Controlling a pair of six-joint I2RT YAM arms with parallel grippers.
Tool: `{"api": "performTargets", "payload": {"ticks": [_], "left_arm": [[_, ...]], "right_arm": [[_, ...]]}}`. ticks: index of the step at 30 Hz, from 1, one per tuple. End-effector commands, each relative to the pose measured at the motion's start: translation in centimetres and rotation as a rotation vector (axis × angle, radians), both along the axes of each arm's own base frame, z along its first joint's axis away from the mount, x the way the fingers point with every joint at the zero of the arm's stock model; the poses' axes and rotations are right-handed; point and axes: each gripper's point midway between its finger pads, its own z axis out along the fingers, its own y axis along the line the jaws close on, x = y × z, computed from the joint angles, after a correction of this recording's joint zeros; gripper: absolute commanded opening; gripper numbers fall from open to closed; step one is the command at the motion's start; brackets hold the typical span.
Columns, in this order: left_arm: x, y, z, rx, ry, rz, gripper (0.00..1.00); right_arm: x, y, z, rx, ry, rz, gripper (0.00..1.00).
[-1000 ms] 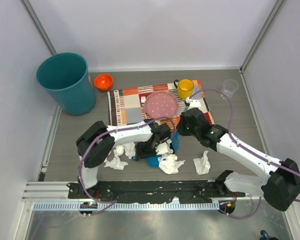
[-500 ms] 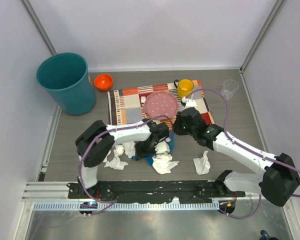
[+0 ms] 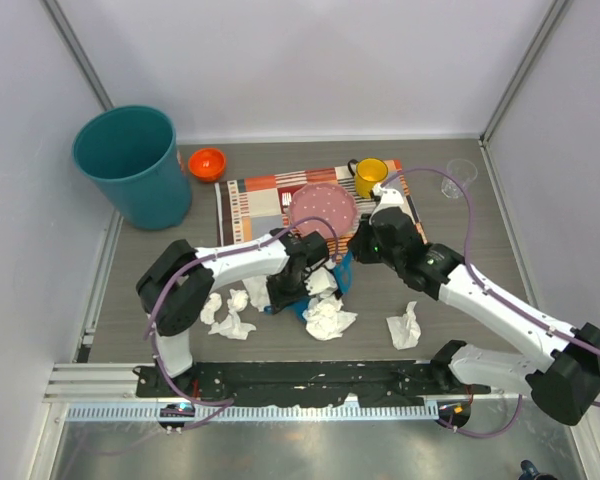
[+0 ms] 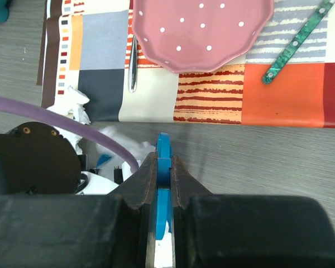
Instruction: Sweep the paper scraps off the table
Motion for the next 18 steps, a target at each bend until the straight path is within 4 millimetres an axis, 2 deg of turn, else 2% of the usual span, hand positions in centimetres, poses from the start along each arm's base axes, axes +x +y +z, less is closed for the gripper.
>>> {"api": "performTargets", "payload": {"ticks": [1, 3, 4, 5, 6, 7, 8, 10, 12, 14, 16, 18], "left_arm": [[0.7, -1.6, 0.6, -0.071, -0.012, 0.021, 0.0], [0.7, -1.7, 0.7, -0.073, -0.009, 0.02, 0.0], [0.8, -1.9, 0.7, -0.075, -0.012, 0.021, 0.0], [0.8, -1.7, 0.6, -0.065, -0.013, 0.021, 0.0], [0.9, -1.6, 0.7, -0.062, -0.016, 0.021, 0.0], [1.0, -1.3, 0.6, -0.048, -0.027, 0.02, 0.0], [0.9, -1.2, 0.5, -0.043, -0.029, 0.018, 0.0], [0.8, -0.8, 0.4, -0.036, -0.031, 0.015, 0.0], [0.8, -0.8, 0.3, -0.04, -0.033, 0.015, 0.0], [0.9, -1.0, 0.3, -0.044, -0.035, 0.021, 0.0], [1.0, -1.1, 0.3, -0.046, -0.035, 0.024, 0.0], [1.2, -1.3, 0.4, -0.047, -0.038, 0.031, 0.0]], "right_arm": [[0.0, -0.5, 2.8, 0.011, -0.045, -0.026, 0.01], [0.3, -0.2, 2.9, 0.006, -0.05, -0.018, 0.01], [0.4, -0.9, 2.6, -0.035, -0.044, -0.038, 0.01], [0.8, -1.3, 3.3, -0.058, -0.056, -0.057, 0.01], [1.1, -2.0, 3.1, -0.105, -0.052, -0.084, 0.01], [0.7, -3.5, 2.5, -0.194, -0.029, -0.097, 0.01], [1.3, -4.9, 3.6, -0.246, -0.058, -0.154, 0.01], [0.7, -6.6, 4.0, -0.323, -0.052, -0.177, 0.01], [0.5, -7.5, 5.5, -0.321, -0.079, -0.204, 0.01], [-0.5, -8.0, 5.9, -0.315, -0.049, -0.208, 0.01], [-1.9, -8.4, 4.7, -0.35, 0.036, -0.181, 0.01], [-3.5, -7.4, 3.0, -0.334, 0.14, -0.123, 0.01]]}}
